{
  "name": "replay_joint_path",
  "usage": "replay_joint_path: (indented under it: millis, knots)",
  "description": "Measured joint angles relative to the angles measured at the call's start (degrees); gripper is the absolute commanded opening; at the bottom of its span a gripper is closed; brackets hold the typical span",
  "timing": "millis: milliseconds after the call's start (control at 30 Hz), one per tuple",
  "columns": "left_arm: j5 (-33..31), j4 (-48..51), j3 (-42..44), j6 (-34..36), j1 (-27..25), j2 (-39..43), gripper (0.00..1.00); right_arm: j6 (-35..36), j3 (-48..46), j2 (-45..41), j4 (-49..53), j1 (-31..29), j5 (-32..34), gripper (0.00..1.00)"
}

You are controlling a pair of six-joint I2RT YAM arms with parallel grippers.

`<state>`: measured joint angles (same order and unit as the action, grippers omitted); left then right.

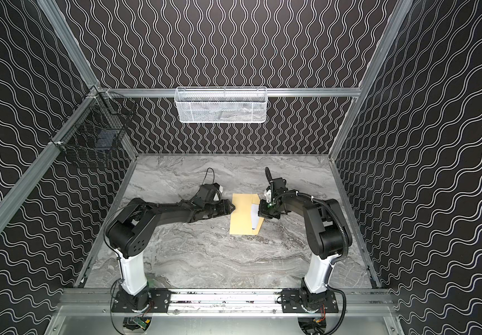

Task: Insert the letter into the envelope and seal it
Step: 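Push the letter deeper with the right gripper while the left gripper holds the envelope, then open the right gripper and lift it off the letter inside the envelope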

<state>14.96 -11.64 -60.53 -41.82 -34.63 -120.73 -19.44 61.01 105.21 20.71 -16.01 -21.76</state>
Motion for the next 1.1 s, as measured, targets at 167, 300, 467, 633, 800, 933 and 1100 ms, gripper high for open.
replay_joint_path:
  millis: [167,300,467,633,800,933,1100]
  knots:
    - [1.86,-4.31,-1.36,-0.46,-0.22,-2.95,0.6,0.02,0.94,0.79,0.02,-0.44,-0.15,0.0]
    - [2.36,-6.6,-1.44,-0.7,-0.46,-4.0,0.58,0.04,1.77,1.4,0.02,-0.59,-0.2,0.0]
    - [2.86,-7.91,-2.56,-0.68,-1.2,-5.51,0.56,0.46,3.06,2.71,0.2,-1.44,-0.28,0.0]
    - [3.04,-8.66,-2.58,-0.68,-1.44,-5.88,0.55,0.5,4.28,3.74,0.22,-1.79,-0.39,0.0]
    - [2.97,-9.25,-2.01,-0.66,-1.44,-5.66,0.55,0.44,4.22,4.44,-0.15,-1.77,-1.14,0.0]
    - [2.99,-9.2,-2.03,-0.66,-1.44,-5.66,0.55,0.46,4.13,4.42,-0.22,-1.77,-1.03,0.09]
    - [3.06,-9.14,-1.99,-0.66,-1.49,-5.55,0.54,-0.04,3.32,1.9,0.33,-1.88,1.53,0.31]
